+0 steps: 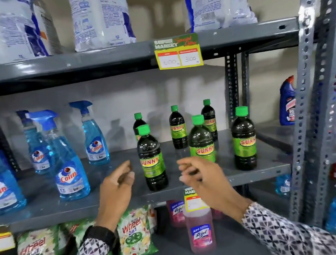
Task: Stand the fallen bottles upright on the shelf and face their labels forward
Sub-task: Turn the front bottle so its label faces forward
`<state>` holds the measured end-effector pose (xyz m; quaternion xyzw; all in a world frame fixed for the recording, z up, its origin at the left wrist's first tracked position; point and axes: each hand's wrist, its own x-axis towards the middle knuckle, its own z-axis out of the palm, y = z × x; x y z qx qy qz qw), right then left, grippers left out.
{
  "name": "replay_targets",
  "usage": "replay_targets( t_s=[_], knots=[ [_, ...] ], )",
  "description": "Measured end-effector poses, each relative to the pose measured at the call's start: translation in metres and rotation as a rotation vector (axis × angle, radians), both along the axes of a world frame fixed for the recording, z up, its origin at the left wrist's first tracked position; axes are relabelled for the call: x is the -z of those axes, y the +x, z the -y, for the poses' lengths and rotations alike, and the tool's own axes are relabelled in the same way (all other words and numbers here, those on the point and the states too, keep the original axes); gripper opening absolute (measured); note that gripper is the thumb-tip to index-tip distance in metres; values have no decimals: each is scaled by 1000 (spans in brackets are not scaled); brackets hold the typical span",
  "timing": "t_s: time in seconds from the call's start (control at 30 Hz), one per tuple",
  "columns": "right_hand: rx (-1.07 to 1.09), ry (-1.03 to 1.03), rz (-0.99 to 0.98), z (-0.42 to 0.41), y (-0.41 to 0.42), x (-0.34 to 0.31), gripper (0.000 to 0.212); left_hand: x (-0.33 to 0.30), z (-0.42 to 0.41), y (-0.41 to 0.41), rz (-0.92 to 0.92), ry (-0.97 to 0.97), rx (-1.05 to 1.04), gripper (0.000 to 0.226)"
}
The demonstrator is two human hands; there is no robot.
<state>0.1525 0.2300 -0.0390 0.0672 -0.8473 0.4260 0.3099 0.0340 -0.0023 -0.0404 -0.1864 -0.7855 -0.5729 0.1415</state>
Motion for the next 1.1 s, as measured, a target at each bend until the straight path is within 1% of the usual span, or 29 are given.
replay_targets(
  t_s=[0.07, 0.13, 0.17, 0.23, 0.3, 0.37, 0.43, 0.67, 0.87, 0.93, 1.0, 1.03, 1.1],
  knots=[
    [-69, -55, 97, 23, -21, 5, 60, -3, 1, 0, 46, 87, 101, 49],
    [-34, -60, 131, 40, -41, 10, 78, -8, 2, -1, 91, 102, 181, 55],
    [4, -52, 139, 42, -50, 14, 84, -10, 0, -1, 114, 99, 227, 56],
    [67, -45, 157, 45, -62, 17, 87, -12, -1, -3, 150, 73, 323, 56],
    [54, -86, 179, 45, -70, 18, 81, -13, -3, -4, 165, 30, 375, 56],
    [26, -106, 192, 46, -76, 17, 73, -11, -1, -6, 151, -10, 383, 56],
    [-2, -120, 190, 49, -80, 16, 69, -9, 3, -8, 127, -15, 376, 57],
    [-36, -126, 184, 61, -78, 15, 66, 4, 15, -15, 46, -19, 346, 66],
    [-54, -108, 165, 62, -66, 10, 71, 6, 14, -5, 22, -14, 307, 68],
    [-12, -81, 102, 56, -53, 13, 69, 4, 14, 8, 4, 66, 185, 66],
    [77, -85, -13, 43, -37, 16, 56, 3, 10, 25, -92, 169, -4, 54],
    [135, -104, -80, 34, -28, 18, 48, 2, 5, 35, -149, 211, -60, 48],
    [255, -162, -213, 13, -14, 22, 36, 1, -14, 53, -218, 226, -61, 37]
  ],
)
